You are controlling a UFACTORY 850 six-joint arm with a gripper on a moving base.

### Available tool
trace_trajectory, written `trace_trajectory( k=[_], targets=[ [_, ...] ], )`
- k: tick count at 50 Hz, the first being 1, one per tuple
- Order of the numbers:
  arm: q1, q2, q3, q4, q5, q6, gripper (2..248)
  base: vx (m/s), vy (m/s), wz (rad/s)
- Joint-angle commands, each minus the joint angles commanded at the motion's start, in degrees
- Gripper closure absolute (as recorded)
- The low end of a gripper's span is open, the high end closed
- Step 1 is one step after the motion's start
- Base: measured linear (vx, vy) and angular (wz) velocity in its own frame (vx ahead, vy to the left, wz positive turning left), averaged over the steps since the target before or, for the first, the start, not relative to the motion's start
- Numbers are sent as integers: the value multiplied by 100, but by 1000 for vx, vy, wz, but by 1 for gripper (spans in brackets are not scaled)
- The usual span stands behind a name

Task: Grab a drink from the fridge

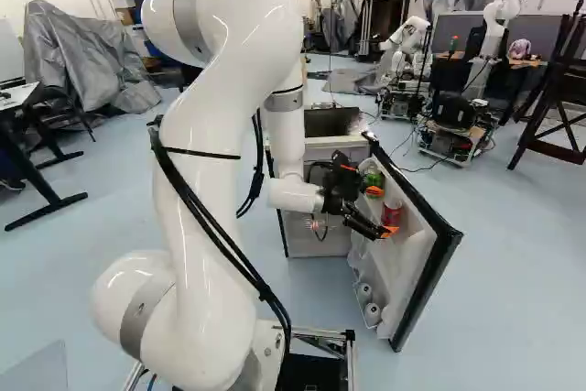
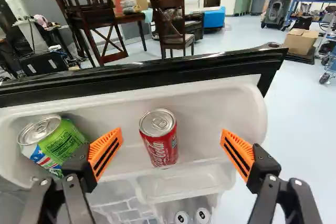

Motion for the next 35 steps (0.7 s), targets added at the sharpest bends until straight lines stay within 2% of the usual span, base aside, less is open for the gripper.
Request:
trace_trajectory(
  k=[7,22,35],
  targets=[
    [0,0,0,0,0,-140,3,0,0,0],
    [0,0,0,0,0,-909,3,0,0,0],
    [0,0,0,0,0,-1021,3,0,0,0]
  ],
)
